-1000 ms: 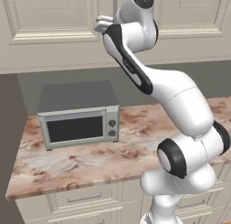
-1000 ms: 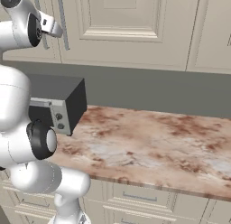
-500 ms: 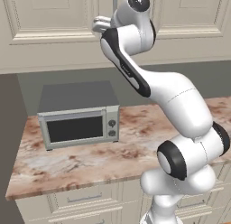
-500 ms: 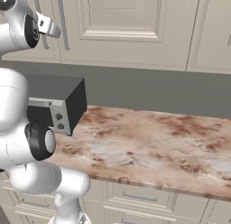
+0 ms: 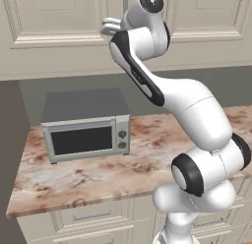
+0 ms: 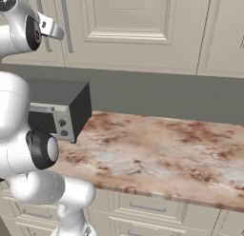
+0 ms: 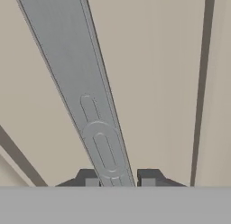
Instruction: Move the bowls from the cabinet to the plates on the dining table.
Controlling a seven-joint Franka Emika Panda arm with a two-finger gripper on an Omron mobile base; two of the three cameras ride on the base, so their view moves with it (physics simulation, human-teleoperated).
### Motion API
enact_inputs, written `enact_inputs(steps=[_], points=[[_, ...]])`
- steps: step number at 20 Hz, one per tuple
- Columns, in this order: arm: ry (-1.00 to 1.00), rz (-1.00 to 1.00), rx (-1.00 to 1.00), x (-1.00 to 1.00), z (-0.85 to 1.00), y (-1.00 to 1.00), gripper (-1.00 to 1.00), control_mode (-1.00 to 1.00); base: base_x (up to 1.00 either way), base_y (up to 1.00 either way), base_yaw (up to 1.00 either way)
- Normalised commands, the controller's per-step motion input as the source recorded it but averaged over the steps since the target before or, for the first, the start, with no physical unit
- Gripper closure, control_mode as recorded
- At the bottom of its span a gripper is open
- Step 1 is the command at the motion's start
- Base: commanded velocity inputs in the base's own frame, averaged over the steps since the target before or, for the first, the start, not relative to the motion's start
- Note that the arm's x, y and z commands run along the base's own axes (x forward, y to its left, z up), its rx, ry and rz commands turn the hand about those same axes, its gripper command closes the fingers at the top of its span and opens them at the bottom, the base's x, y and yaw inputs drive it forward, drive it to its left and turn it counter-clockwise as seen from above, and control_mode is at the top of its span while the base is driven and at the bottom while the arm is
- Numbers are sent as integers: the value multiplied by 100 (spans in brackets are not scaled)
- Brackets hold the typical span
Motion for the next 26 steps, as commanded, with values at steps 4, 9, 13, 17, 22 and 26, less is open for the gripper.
enact_inputs(steps=[4, 9, 13, 17, 22, 26], points=[[0, 0, 0, -2, 0, 4, 100, -100, 0, 0, 0], [0, 0, 0, -23, 0, 29, 100, -100, 0, 0, 0], [0, 1, 0, -40, 0, 34, 100, -100, 0, 0, 0], [-1, 1, 0, -43, 0, 35, 100, -100, 0, 0, 0], [-6, 3, 0, -50, -5, 35, 100, -100, 0, 0, 0], [-15, 3, 0, -53, -17, 38, 100, -100, 0, 0, 0]])
